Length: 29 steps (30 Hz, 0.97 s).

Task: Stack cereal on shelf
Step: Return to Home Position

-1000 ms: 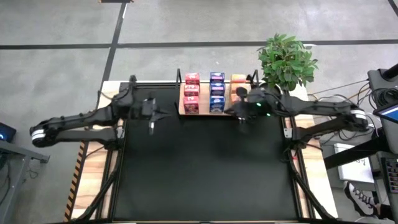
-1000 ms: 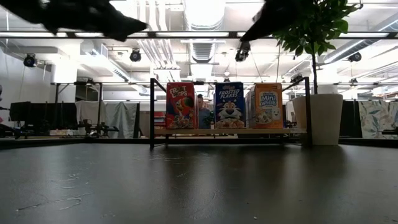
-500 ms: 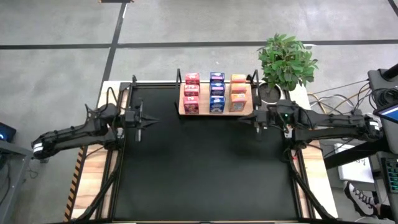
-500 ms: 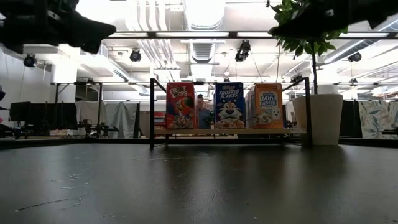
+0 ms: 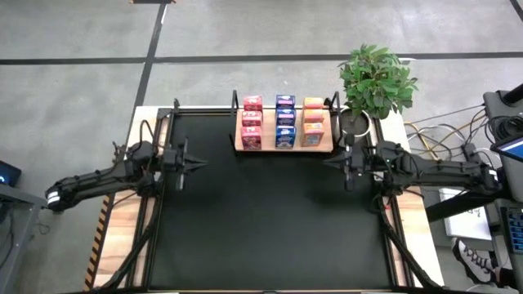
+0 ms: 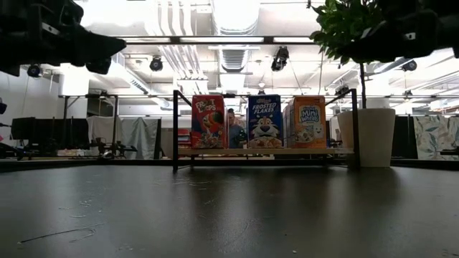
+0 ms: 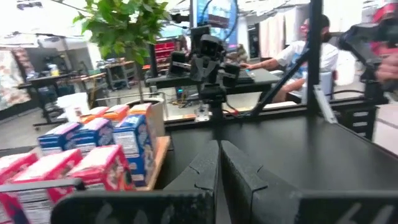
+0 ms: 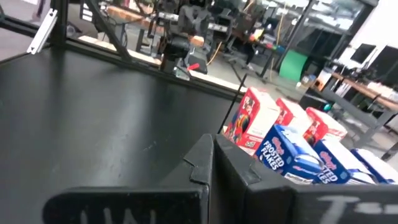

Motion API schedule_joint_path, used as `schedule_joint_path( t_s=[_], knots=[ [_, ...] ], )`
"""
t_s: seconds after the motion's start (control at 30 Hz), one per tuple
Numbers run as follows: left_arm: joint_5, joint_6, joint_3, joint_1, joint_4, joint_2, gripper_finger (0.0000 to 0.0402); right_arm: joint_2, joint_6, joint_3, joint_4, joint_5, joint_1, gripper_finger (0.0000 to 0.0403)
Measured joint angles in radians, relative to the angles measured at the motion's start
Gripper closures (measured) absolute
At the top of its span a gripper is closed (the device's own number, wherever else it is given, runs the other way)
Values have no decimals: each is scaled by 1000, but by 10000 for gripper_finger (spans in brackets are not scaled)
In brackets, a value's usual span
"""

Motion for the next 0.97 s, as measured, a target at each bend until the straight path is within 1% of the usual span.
schedule_joint_path(
  t_s=[0.17, 0.33, 0.53, 0.63, 0.8, 0.97],
  knots=[
    [66, -12, -38, 0, 1, -38, 402, -113, -14, -50, 0, 2, 0, 394],
    [72, -49, -74, 0, 0, -79, 402, -241, -11, -110, -4, 2, 0, 394],
    [82, -49, -116, 0, 15, -128, 402, -398, -18, -161, -32, 0, 0, 394],
    [88, -53, -134, 0, 24, -149, 402, -409, -2, -181, -89, 2, -1, 394],
    [89, -57, -134, 0, 22, -159, 402, -388, 14, -196, -65, 1, -1, 394],
    [88, -56, -134, 0, 24, -156, 402, -402, 23, -253, -48, 2, 0, 394]
  ],
)
